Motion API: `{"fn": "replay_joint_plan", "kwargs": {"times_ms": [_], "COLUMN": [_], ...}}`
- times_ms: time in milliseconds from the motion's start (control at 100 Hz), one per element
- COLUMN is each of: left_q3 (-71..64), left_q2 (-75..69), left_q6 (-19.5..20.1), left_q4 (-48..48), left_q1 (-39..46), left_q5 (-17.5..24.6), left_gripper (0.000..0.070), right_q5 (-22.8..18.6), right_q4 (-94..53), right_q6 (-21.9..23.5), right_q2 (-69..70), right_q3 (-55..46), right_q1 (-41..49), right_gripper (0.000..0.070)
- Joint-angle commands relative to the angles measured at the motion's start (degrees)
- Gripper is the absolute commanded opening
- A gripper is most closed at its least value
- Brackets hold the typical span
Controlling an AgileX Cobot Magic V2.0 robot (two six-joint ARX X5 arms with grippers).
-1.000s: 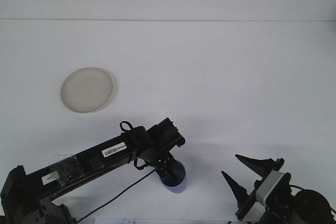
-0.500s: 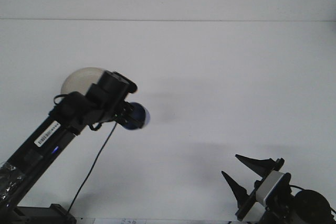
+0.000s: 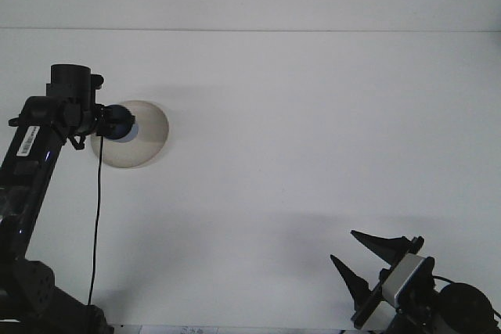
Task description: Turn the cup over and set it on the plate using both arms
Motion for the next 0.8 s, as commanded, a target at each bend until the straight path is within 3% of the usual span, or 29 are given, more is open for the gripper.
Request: {"fn": "replay_joint_plan", "kwargs": {"times_ms": [0, 380, 560, 600, 730, 790], "left_q3": [1.2, 1.2, 1.2, 1.2, 2.0, 3.2], "left_q2": [2.7, 11.5, 13.1, 13.0, 12.6, 12.6], "left_q6": [-0.3, -0.7, -1.4, -1.9, -3.2, -3.2], "left_q4": [1.0, 3.7, 2.6, 2.9, 2.9, 1.9], "left_q1": [0.5, 1.0, 1.0, 1.0, 1.0, 1.0], "left_q5": [0.1, 0.3, 3.2, 3.2, 3.2, 3.2], "left_gripper": [0.0007, 0.0007, 0.003, 0.0089, 0.0455, 0.0508], "right_q5": [0.0, 0.4, 0.5, 0.5, 0.4, 0.4], "right_q4": [0.5, 0.5, 0.5, 0.5, 0.5, 0.5], "right_q6": [0.9, 1.6, 1.7, 1.9, 2.1, 2.1], "right_q2": [0.1, 0.1, 0.1, 0.1, 0.1, 0.1], "right_q3": [0.1, 0.1, 0.1, 0.1, 0.1, 0.1], "right_q1": [0.5, 0.5, 0.5, 0.5, 0.5, 0.5], "right_gripper": [0.0409, 0.0409, 0.0409, 0.0409, 0.0409, 0.0409]}}
